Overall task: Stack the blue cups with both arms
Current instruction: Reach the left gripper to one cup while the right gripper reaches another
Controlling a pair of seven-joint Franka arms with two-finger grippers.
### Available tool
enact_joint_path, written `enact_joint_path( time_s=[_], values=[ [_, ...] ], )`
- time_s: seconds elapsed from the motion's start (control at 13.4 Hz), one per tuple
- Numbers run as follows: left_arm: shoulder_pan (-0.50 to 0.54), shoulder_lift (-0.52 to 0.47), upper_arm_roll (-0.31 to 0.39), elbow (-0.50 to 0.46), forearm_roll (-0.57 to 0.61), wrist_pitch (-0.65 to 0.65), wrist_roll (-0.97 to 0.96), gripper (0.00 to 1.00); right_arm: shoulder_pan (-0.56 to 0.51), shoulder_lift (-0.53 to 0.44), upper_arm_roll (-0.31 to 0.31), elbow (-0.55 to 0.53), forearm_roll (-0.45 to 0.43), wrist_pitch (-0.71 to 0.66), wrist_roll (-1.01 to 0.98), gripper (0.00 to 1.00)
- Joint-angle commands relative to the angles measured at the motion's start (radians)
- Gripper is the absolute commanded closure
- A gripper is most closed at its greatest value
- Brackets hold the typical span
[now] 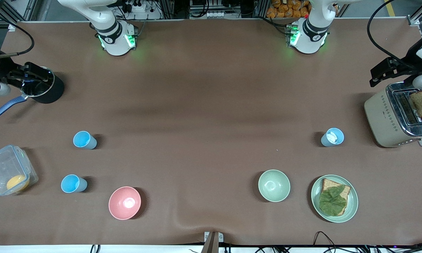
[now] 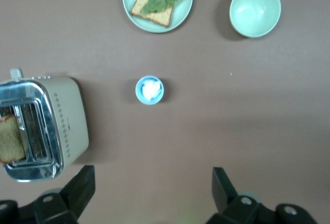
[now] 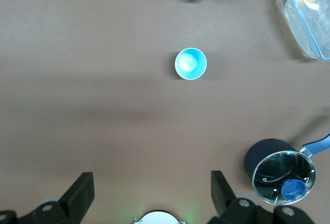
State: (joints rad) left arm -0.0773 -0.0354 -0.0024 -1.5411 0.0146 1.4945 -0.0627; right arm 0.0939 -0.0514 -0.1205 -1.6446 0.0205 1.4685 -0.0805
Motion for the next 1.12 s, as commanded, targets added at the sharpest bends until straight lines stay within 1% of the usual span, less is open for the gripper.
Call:
enact_joint_path(
  time_s=[0.0, 0.07, 0.15, 0.3, 0.37, 0.52, 0.67, 0.75, 0.9, 1.04],
  values=[
    [-0.001, -0.009, 0.007, 0.012, -0.013, -0.036, -0.009, 0.00, -0.049, -0.007, 0.042, -0.006, 0.006, 0.003, -0.005, 0.00],
    [-0.002, 0.003, 0.004, 0.032, -0.013, -0.036, -0.011, 0.00, -0.086, -0.007, 0.077, -0.006, 0.006, 0.003, -0.005, 0.00],
    [-0.001, 0.020, 0.005, 0.045, -0.012, -0.036, -0.011, 0.00, -0.103, -0.007, 0.099, -0.006, 0.006, 0.004, -0.005, 0.00],
    [0.004, 0.093, 0.009, 0.044, -0.027, -0.017, 0.007, 0.00, -0.105, -0.007, 0.104, -0.006, 0.006, 0.004, -0.005, 0.00],
    [0.008, 0.123, 0.010, 0.017, -0.019, 0.042, 0.007, 0.00, -0.105, -0.007, 0.104, -0.006, 0.006, 0.004, -0.005, 0.00],
    [0.016, 0.161, 0.009, -0.104, -0.016, 0.175, 0.003, 0.00, -0.105, -0.007, 0.104, -0.004, 0.006, 0.001, -0.005, 0.00],
    [0.071, 0.161, 0.002, -0.291, -0.016, 0.387, 0.003, 0.00, -0.106, 0.008, 0.104, -0.001, -0.001, -0.007, -0.005, 0.00],
    [0.079, 0.161, 0.004, -0.371, -0.016, 0.496, 0.007, 0.00, -0.109, 0.010, 0.101, 0.000, -0.004, -0.007, -0.005, 0.00],
    [0.096, 0.193, 0.004, -0.476, -0.016, 0.660, 0.007, 0.00, -0.111, 0.036, 0.099, 0.006, -0.011, 0.004, -0.007, 0.00],
    [0.096, 0.260, 0.004, -0.531, -0.016, 0.794, 0.007, 0.00, -0.112, 0.068, 0.098, 0.016, -0.016, 0.015, -0.012, 0.00]
  ],
)
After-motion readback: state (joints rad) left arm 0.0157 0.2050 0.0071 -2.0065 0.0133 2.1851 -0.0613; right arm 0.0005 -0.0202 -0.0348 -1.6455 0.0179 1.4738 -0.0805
